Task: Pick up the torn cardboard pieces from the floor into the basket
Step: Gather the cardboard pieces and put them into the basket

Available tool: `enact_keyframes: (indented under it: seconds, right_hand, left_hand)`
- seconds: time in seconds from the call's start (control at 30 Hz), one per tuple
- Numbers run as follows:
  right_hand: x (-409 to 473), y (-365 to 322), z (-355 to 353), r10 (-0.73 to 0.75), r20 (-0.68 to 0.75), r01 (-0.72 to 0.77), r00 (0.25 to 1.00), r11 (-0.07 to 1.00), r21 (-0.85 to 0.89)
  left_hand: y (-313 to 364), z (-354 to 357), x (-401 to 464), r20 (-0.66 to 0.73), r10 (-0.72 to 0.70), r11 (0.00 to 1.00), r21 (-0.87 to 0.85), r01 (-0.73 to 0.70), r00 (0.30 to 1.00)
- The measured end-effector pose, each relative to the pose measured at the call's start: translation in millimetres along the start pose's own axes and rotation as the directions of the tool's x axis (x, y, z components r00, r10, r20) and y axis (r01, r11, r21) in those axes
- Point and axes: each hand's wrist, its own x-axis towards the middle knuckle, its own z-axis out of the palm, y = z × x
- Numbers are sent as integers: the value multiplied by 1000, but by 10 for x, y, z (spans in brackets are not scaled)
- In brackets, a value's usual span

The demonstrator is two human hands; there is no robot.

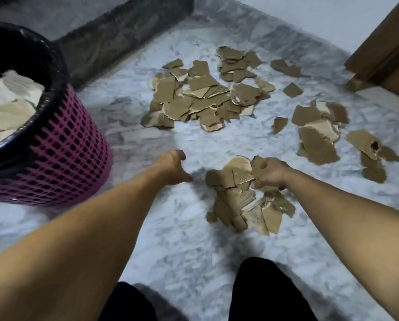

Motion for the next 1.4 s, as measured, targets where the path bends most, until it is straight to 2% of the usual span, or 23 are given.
enact_keyframes:
  seconds: [0.1,0.23,0.3,0.37,0.47,0.63,0.83,0.9,1.0,1.13,1.23,1.4]
  right_hand:
    - [89,370,212,74,13,-73,997,996,-49]
    - [172,788,565,91,28,-86,995,984,-158]
    - [199,919,718,48,27,-41,998,975,-217]
    - [230,1020,846,-17,-34,9,999,974,-226]
    - [257,1077,901,-116,-171,78,978,975,-210]
    - [443,1136,701,-130,-217,110,967,989,-102]
    - [722,978,424,-164,-248,167,955,986,-8]
    - [814,922,375,-120,-199,127,973,991,27]
    - [900,848,381,7,-142,2,990,998,62]
    - [922,722,406,168,-148,-164,975,986,45]
    - [961,671,390,150,-128,-133,980,982,134]
    - [995,706,259,32,-73,-4,997,935,354]
  left_hand:
    - [147,401,132,73,73,990,116,-81,995]
    - [423,885,213,117,222,917,313,-248,968]
    - [531,1093,239,183,265,868,382,-316,947]
    - [611,1297,280,241,286,807,461,-369,927]
    - [615,1513,321,200,334,721,575,-386,921]
    - [646,1481,469,88,350,791,505,-344,933]
    - [778,1369,695,-76,256,881,429,-200,964]
    - [840,1360,725,-68,194,917,368,-156,979]
    - [929,1351,751,-12,143,916,381,-127,990]
    - [977,1354,812,1,133,929,348,-125,991]
    - [941,1397,852,-19,148,925,357,-132,989]
    - [847,1415,831,-39,175,929,338,-152,984]
